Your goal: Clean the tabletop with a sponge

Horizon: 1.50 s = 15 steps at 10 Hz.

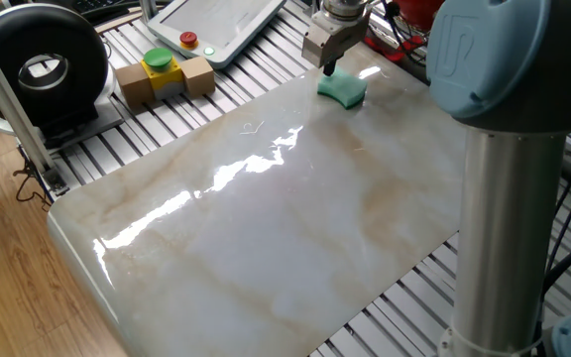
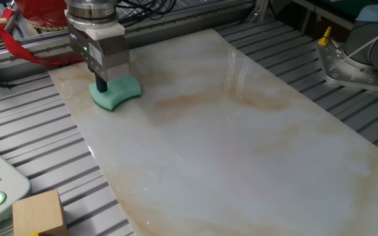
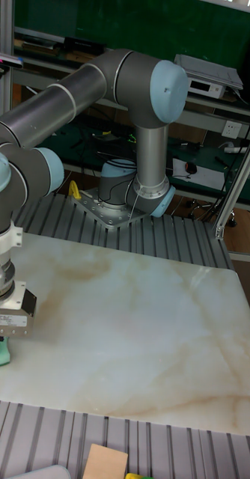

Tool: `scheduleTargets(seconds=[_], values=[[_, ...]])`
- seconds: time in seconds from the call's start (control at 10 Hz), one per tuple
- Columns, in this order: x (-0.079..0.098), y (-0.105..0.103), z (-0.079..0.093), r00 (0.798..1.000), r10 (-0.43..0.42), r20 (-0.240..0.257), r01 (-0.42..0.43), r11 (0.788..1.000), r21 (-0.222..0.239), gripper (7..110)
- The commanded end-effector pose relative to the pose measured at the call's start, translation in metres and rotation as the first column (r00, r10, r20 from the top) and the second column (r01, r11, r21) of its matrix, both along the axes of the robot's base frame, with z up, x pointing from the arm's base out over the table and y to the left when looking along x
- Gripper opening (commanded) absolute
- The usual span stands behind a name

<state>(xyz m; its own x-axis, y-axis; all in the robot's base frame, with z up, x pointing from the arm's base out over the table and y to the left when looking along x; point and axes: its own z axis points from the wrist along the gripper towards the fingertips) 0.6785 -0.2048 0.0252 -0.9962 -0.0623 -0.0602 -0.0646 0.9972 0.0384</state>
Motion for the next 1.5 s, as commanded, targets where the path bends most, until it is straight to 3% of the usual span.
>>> scheduleTargets(seconds=[0.0,0.2,0.3,0.7,1.4], values=[[-0.004,0.014,-0.001,1.000,-0.019,-0.014,0.020,0.998,0.052,7],[-0.005,0.005,-0.002,1.000,-0.020,-0.020,0.020,1.000,0.016,7],[-0.005,-0.007,0.000,1.000,-0.016,-0.019,0.015,1.000,-0.027,7],[-0.022,-0.007,0.007,0.994,0.074,-0.085,-0.076,0.997,-0.019,7],[-0.022,-0.008,0.008,0.993,0.078,-0.086,-0.080,0.996,-0.025,7]])
